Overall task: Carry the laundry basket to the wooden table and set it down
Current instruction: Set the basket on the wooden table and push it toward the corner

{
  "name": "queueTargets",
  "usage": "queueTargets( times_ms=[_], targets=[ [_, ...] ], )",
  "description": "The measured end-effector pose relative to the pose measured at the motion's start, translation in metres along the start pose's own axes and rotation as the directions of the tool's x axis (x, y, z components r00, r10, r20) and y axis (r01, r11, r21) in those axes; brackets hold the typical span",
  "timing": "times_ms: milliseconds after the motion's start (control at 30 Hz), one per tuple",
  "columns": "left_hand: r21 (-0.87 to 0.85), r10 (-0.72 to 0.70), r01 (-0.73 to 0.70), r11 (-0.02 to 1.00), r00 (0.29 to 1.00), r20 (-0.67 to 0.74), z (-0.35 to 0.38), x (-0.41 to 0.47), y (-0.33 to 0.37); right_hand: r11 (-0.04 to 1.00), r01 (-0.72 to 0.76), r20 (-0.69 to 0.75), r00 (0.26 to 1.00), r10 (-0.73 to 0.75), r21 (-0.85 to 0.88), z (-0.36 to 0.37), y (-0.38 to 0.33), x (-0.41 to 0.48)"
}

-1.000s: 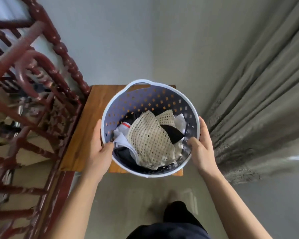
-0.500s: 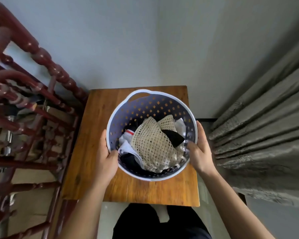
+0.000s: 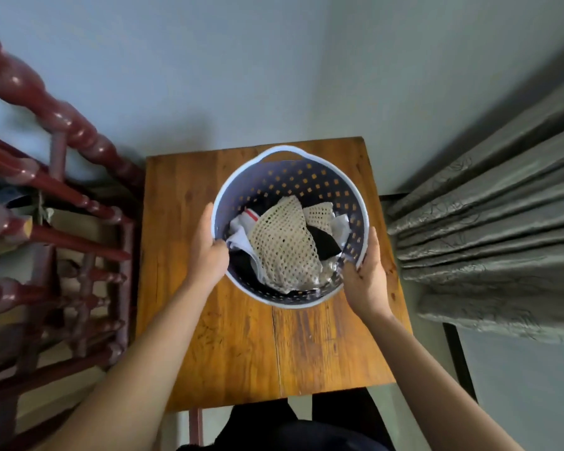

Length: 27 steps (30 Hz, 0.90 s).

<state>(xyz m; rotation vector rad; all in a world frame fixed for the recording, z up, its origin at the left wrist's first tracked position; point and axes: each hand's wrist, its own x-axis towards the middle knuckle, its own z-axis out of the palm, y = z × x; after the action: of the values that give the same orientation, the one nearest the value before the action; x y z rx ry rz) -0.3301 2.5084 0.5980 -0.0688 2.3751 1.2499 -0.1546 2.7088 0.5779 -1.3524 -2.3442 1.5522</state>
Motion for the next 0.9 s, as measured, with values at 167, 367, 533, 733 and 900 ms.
queueTargets(
  times_ms=[167,367,533,733,900],
  targets=[
    [0.095,0.022,-0.027,0.995,0.999,0.046,-0.001,0.035,-0.009,0.999,-0.029,-0.041,0.999,0.030,0.013,0.035,0.001,-0.015],
    [-0.015,-0.048,0.049,0.999,0.998,0.049,0.000,0.023,-0.018,1.000,-0.020,-0.034,0.999,0.019,-0.024,0.021,-0.014,0.001],
    [-0.290,-0.327,0.308,0.906,0.945,-0.020,0.019,-0.047,-0.010,0.987,0.036,0.011,0.999,-0.035,-0.156,-0.008,-0.058,0.061],
    [-0.579,-0.633,0.627,0.521,0.739,0.231,0.065,-0.103,0.005,0.982,0.016,0.206,0.978,0.024,-0.190,-0.010,-0.091,0.103],
    [-0.670,-0.627,0.541,0.508,0.766,0.143,0.055,-0.079,0.007,0.981,0.077,0.221,0.975,-0.037,-0.176,-0.006,-0.082,0.112]
  ],
)
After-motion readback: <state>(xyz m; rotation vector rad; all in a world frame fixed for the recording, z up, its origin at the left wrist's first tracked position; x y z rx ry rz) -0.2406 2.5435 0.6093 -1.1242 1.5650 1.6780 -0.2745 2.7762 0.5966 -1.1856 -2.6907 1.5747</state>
